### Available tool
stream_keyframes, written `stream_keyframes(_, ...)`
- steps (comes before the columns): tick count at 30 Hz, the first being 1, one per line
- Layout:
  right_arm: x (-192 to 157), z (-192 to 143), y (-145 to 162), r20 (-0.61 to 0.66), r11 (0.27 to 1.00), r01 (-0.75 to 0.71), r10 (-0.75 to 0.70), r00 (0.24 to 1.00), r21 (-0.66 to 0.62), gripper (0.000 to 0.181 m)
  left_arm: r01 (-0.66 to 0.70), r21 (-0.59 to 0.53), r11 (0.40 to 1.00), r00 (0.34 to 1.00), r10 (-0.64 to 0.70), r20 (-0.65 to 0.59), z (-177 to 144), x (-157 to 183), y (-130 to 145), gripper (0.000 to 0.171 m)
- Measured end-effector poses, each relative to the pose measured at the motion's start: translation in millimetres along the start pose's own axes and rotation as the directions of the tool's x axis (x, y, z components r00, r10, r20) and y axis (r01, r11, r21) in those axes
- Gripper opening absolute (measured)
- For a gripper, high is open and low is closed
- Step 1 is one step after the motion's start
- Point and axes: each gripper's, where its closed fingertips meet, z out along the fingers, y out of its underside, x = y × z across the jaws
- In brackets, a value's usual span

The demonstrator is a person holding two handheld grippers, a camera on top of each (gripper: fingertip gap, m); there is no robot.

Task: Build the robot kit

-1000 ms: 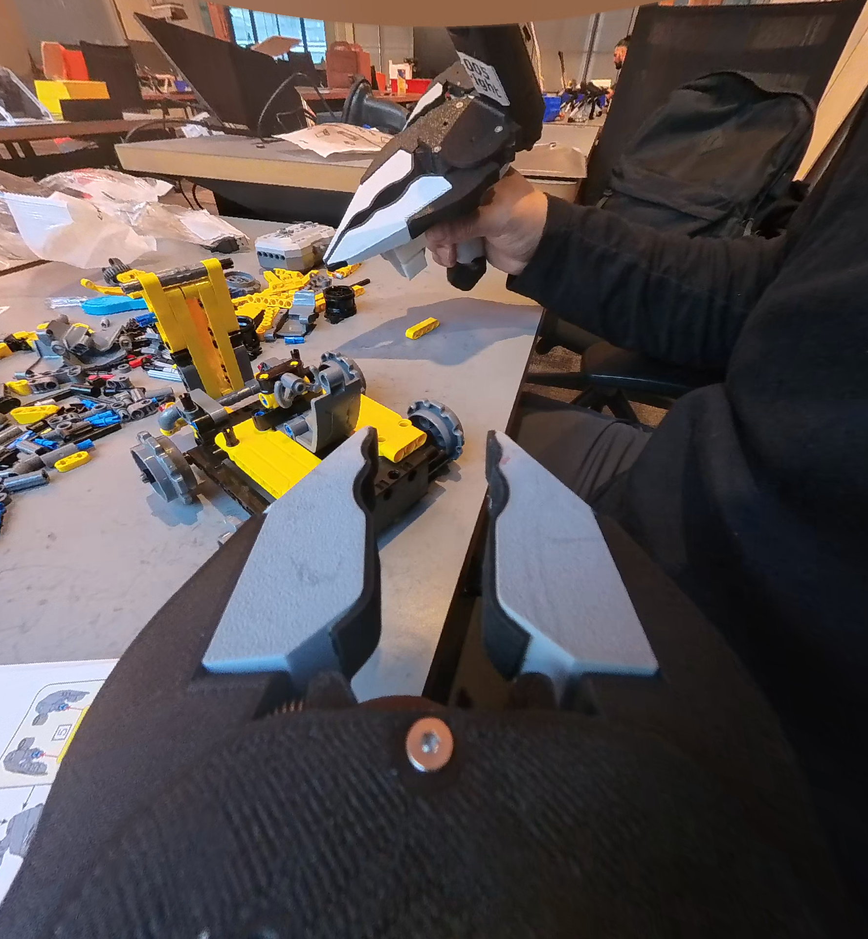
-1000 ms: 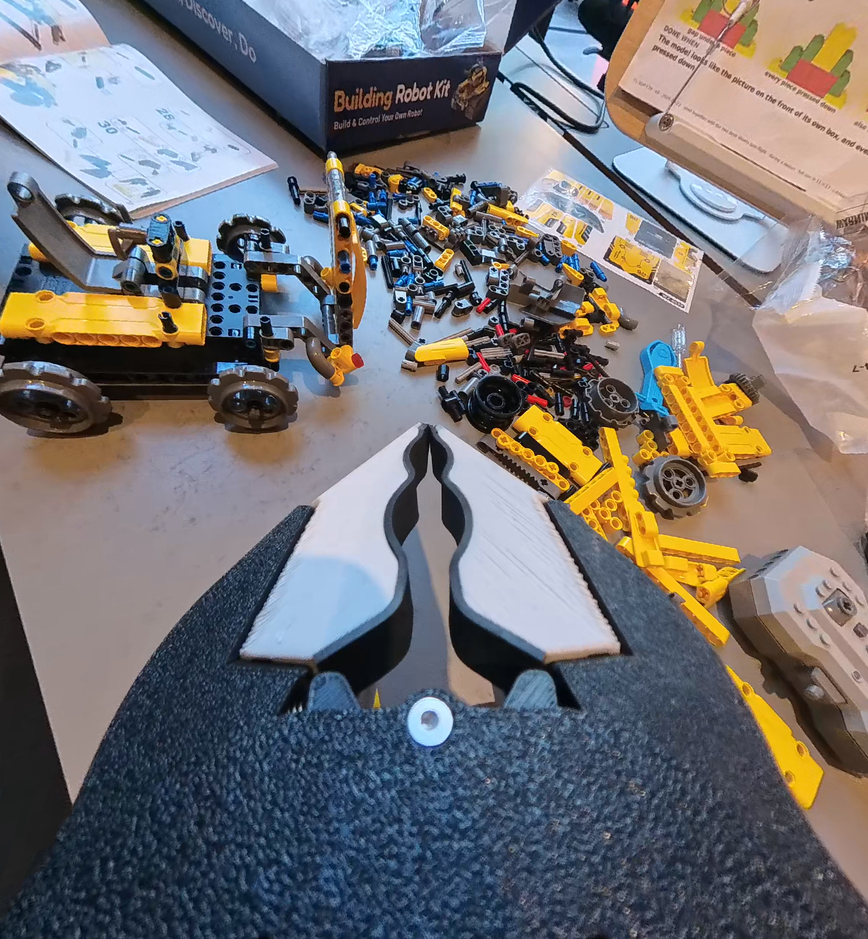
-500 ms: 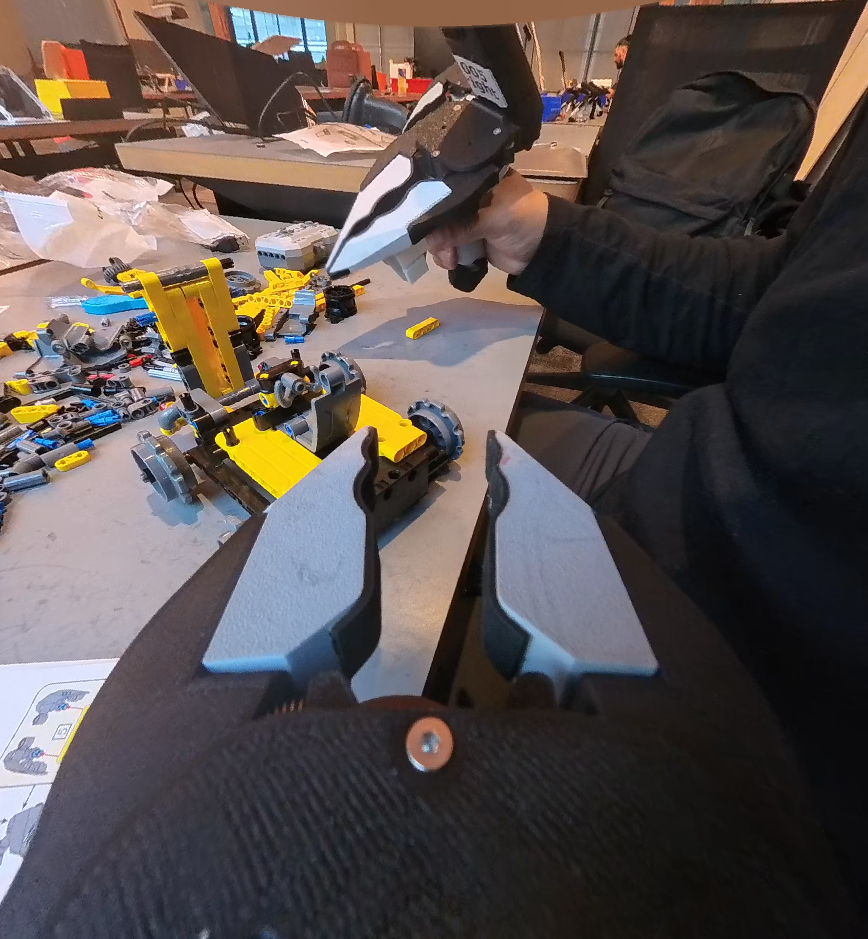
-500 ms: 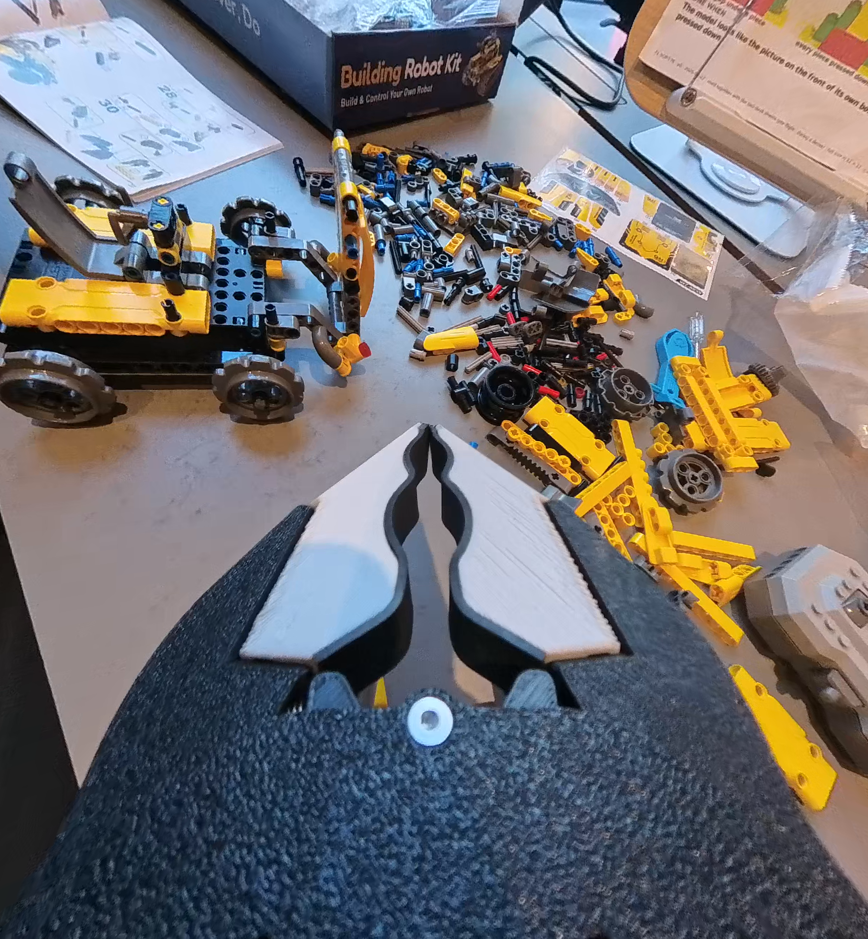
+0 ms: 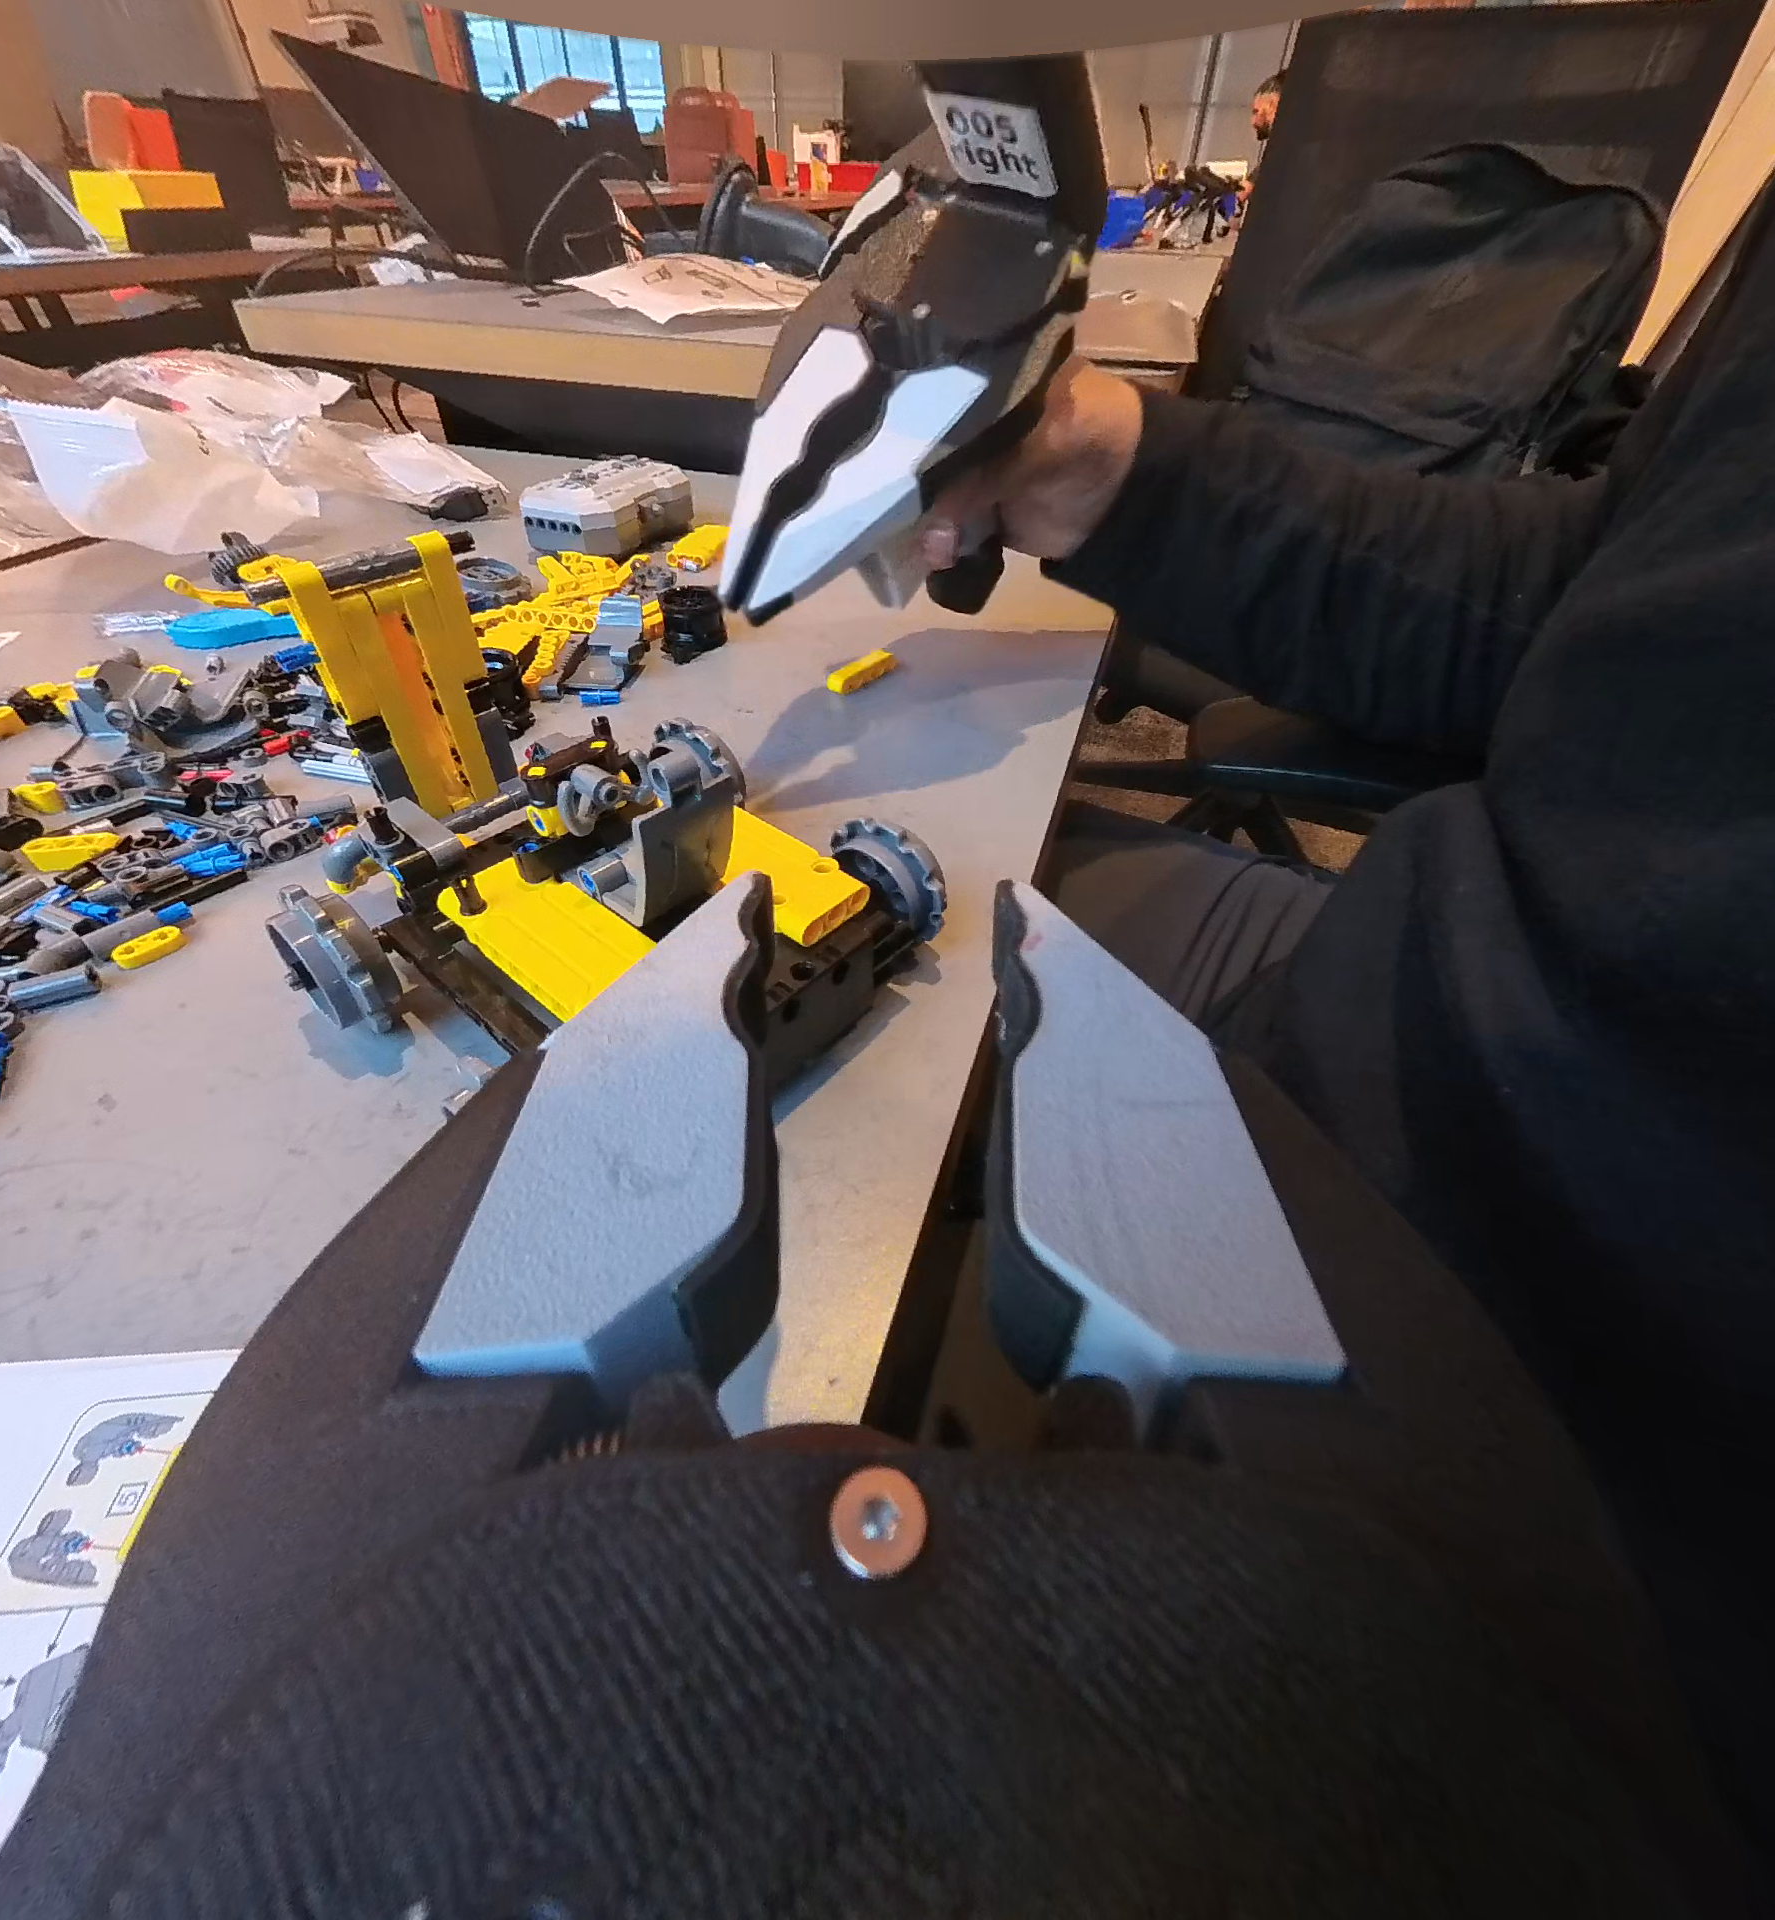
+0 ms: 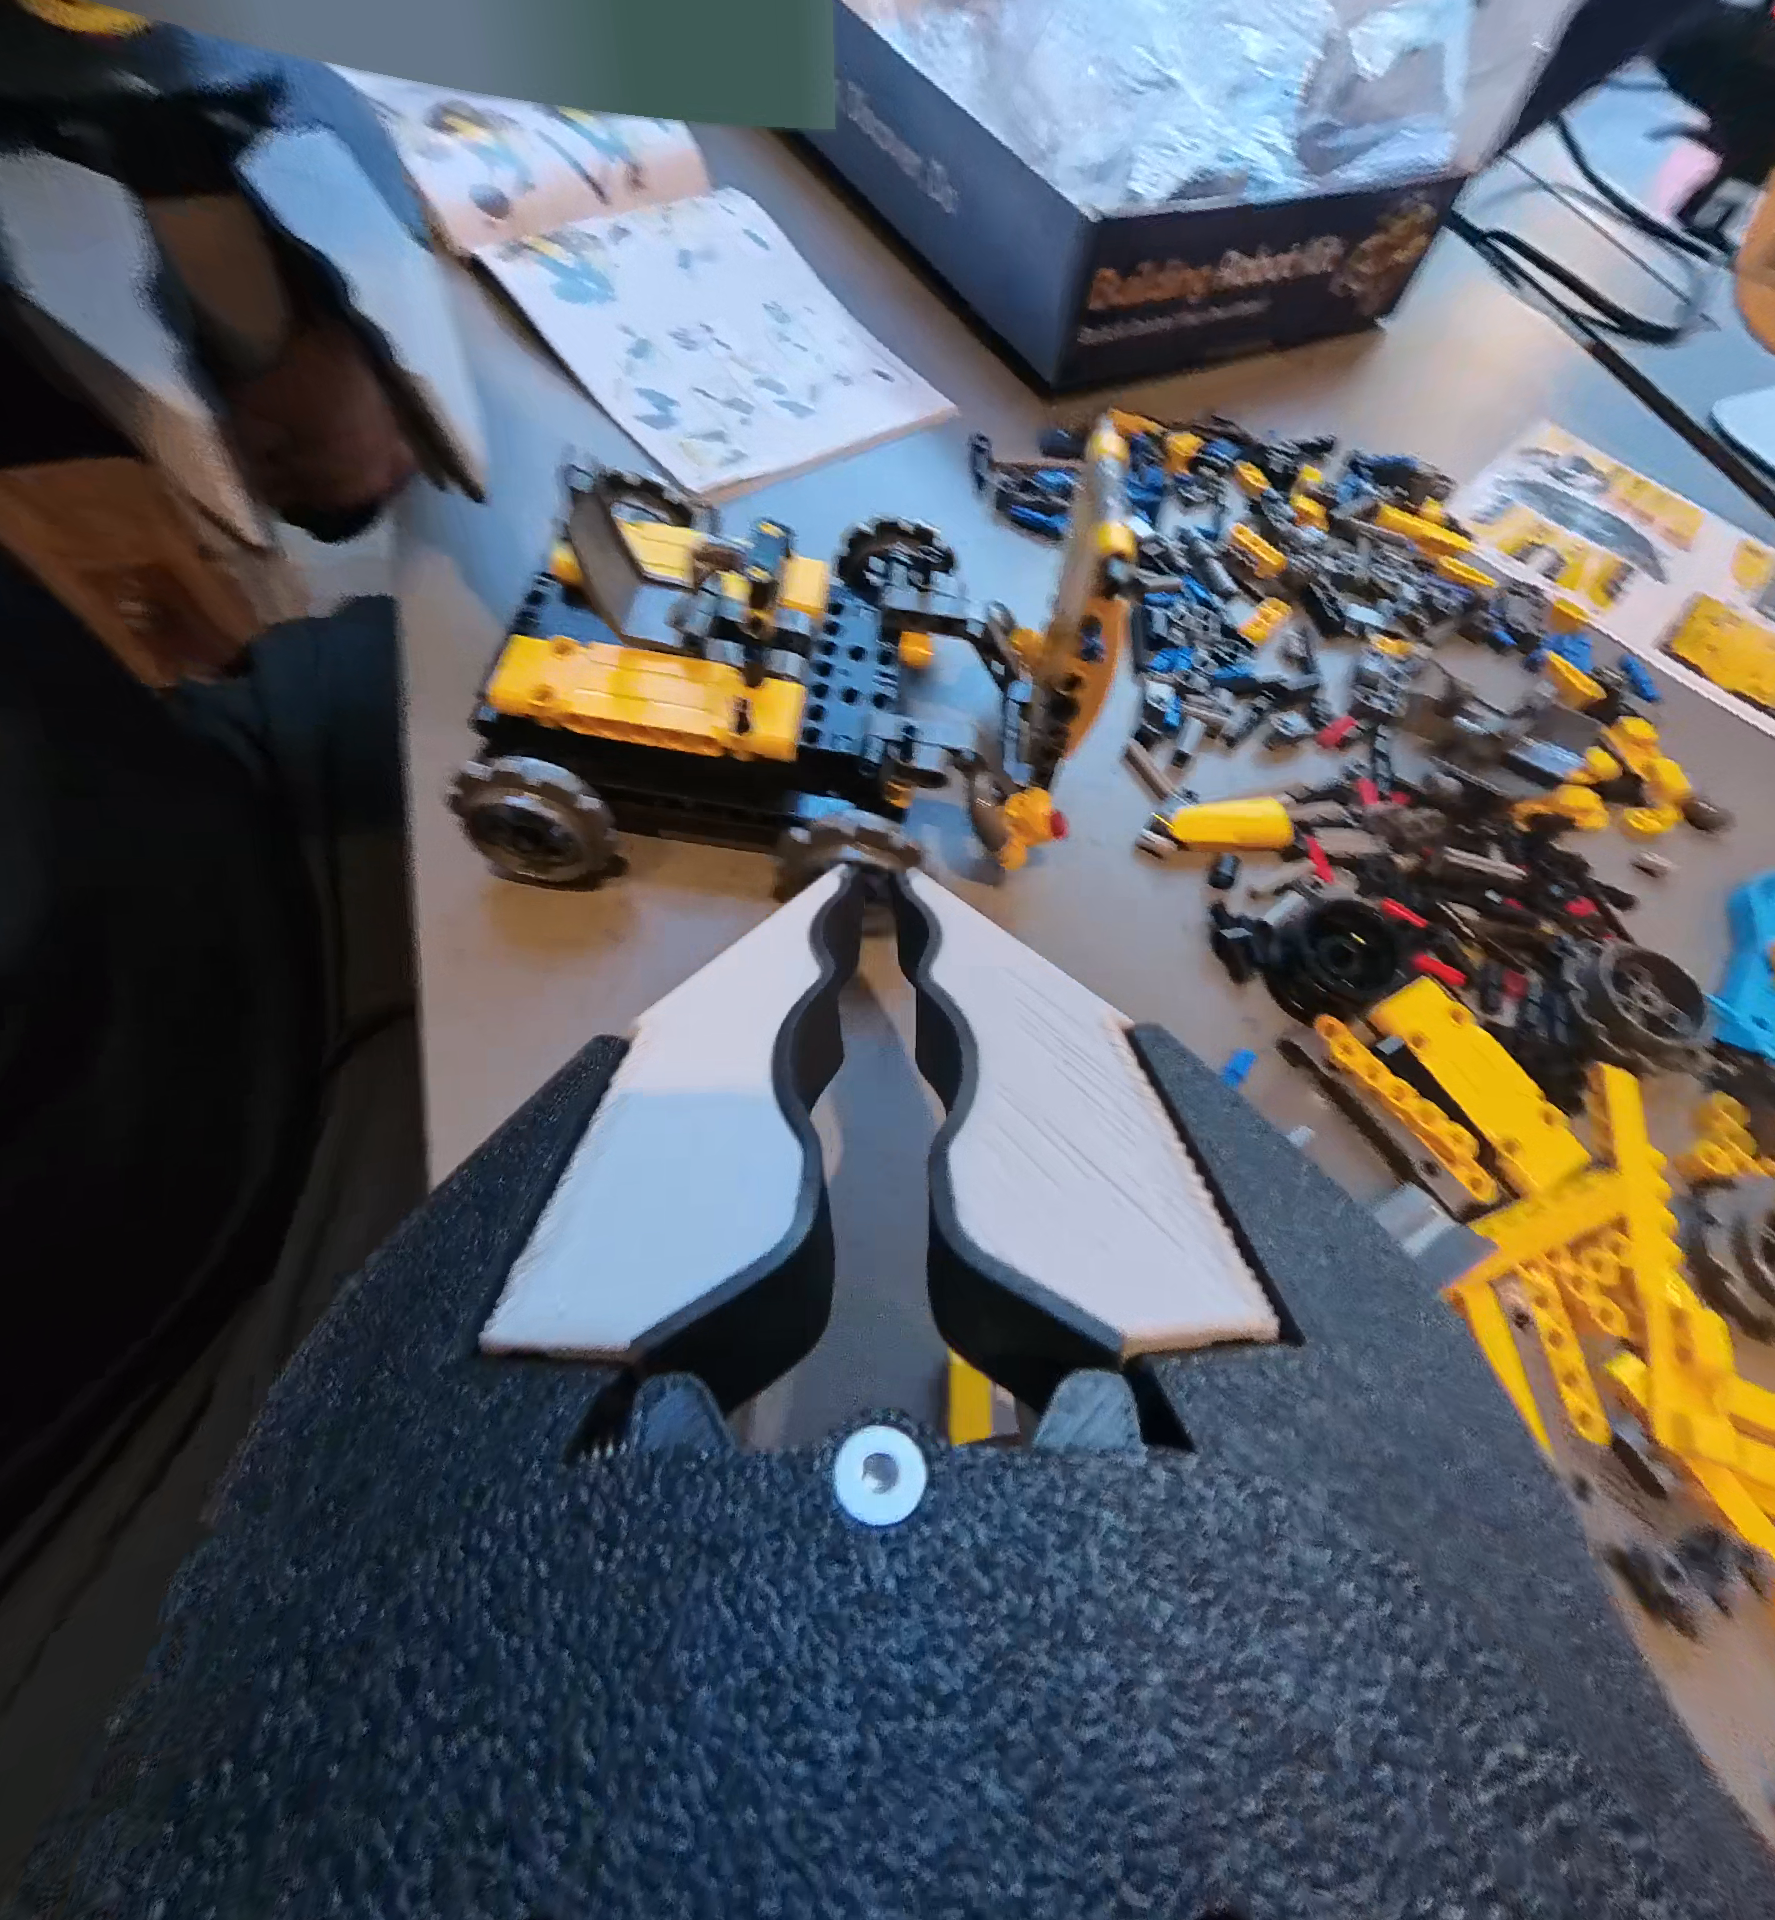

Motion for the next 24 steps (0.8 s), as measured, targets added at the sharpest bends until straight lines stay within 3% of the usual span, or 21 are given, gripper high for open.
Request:
stream_keyframes(5, -36.3, -2.8, -20.0, 0.187, 0.997, 0.000, -0.015, 0.982, 0.081, 0.011, -0.001, 0.001, 1.000, 1.000, 0.001, 0.000, -0.5, 0.2, -0.1, 0.039)
stream_keyframes(8, -47.6, -2.0, -21.3, 0.237, 0.997, -0.002, -0.015, 0.971, 0.075, 0.017, -0.004, -0.001, 1.000, 1.000, 0.004, 0.001, -0.3, 0.3, 0.1, 0.039)
stream_keyframes(14, -36.6, 6.2, -12.6, 0.175, 1.000, -0.017, 0.012, 0.985, 0.024, 0.034, -0.005, -0.003, 1.000, 1.000, 0.005, 0.002, -0.2, 0.3, 0.4, 0.039)
stream_keyframes(18, -10.3, 9.7, -1.0, 0.024, 0.999, -0.014, 0.015, 1.000, -0.042, 0.043, -0.006, -0.005, 1.000, 1.000, 0.006, 0.003, 0.0, 0.3, 0.6, 0.039)
stream_keyframes(24, -8.2, 8.6, 1.1, 0.019, 0.998, -0.025, 0.026, 0.999, -0.052, 0.042, -0.006, -0.005, 1.000, 1.000, 0.006, 0.003, 0.2, 0.2, 0.6, 0.039)
